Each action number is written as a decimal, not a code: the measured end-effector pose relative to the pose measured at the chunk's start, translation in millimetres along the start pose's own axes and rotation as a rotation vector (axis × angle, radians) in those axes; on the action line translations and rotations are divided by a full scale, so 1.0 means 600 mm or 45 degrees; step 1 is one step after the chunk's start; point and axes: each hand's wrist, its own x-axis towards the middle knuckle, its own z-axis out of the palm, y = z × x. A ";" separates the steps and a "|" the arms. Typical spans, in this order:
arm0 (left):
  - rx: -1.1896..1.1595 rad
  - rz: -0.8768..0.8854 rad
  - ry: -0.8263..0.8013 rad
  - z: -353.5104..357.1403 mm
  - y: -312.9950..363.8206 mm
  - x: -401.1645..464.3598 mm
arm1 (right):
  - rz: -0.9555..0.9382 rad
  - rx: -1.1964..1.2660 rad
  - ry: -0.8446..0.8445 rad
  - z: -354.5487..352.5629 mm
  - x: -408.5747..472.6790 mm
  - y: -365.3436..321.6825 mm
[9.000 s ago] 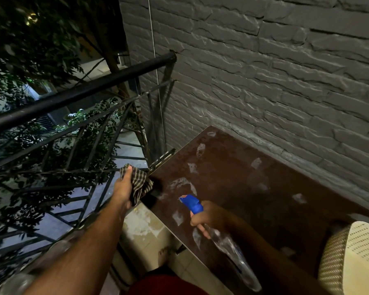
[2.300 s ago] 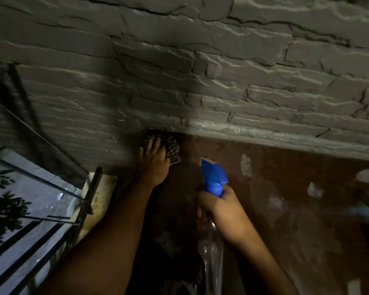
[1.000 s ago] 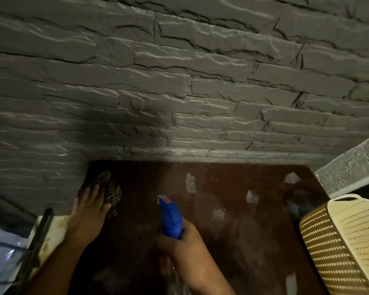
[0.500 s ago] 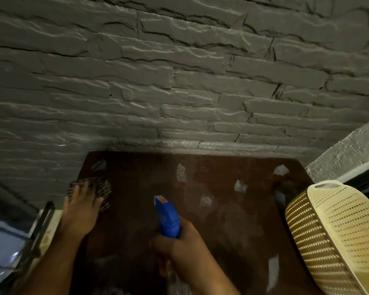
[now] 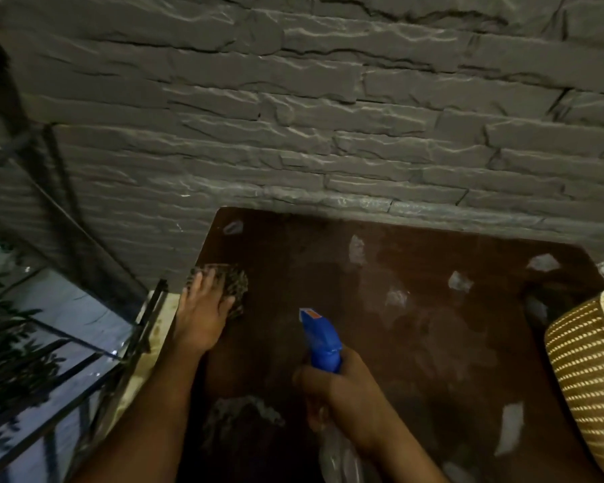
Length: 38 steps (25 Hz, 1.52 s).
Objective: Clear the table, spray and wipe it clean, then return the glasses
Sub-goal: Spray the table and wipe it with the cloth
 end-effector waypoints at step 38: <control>0.085 0.089 -0.072 0.003 -0.024 -0.097 | 0.115 -0.124 -0.076 0.031 -0.057 0.070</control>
